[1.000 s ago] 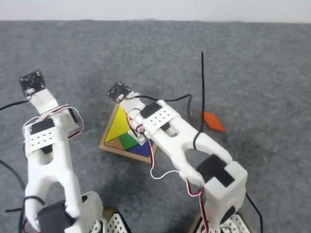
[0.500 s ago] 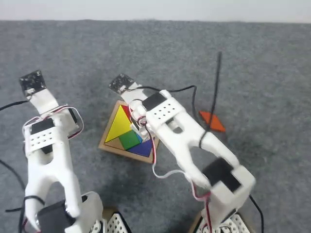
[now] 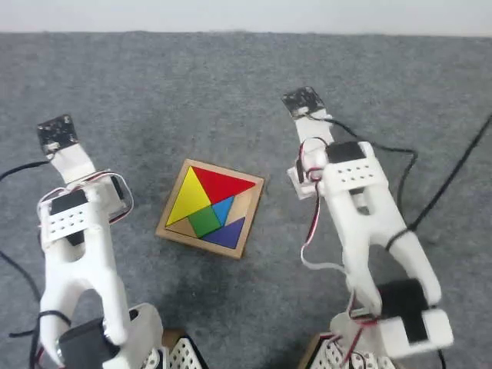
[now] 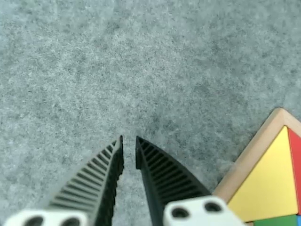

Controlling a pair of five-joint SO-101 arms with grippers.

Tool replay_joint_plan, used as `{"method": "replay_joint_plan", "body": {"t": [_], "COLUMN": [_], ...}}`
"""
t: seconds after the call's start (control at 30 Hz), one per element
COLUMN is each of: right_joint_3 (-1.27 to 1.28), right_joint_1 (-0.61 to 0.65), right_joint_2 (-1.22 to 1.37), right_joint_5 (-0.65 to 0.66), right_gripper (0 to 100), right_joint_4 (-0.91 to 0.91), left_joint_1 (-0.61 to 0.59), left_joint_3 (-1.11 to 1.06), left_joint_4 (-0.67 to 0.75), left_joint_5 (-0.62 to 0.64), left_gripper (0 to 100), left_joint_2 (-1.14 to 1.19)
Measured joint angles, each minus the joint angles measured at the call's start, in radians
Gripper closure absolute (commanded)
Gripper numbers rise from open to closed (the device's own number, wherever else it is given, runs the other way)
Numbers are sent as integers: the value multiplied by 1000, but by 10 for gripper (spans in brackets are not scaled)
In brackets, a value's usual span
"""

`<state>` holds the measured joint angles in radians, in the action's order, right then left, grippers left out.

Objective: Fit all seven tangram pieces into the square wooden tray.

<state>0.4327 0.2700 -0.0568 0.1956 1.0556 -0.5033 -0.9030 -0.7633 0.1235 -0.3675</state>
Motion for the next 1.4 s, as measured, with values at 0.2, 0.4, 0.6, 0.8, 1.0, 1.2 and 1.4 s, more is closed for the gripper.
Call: {"method": "replay_joint_plan", "body": {"t": [0.2, 0.4, 0.6, 0.8, 1.0, 1.2, 1.4], "right_joint_3": [0, -17, -115, -132, -132, -132, -169], "right_joint_1": [-58, -58, -95, -109, -109, -110, -153], "right_joint_2": [72, 170, 279, 285, 278, 265, 330], "right_joint_5": [0, 25, 72, 130, 170, 224, 244], "right_gripper": [864, 864, 864, 864, 861, 763, 775], "right_joint_4": [-9, -9, -9, -9, -9, -9, -12], "left_joint_1": [0, 0, 0, 0, 0, 0, 0], "left_joint_3": [0, 0, 0, 0, 0, 0, 0], "left_joint_4": [0, 0, 0, 0, 0, 0, 0], "left_joint_5": [0, 0, 0, 0, 0, 0, 0], "left_gripper": [960, 960, 960, 959, 959, 959, 959], "left_joint_2": [0, 0, 0, 0, 0, 0, 0]}}
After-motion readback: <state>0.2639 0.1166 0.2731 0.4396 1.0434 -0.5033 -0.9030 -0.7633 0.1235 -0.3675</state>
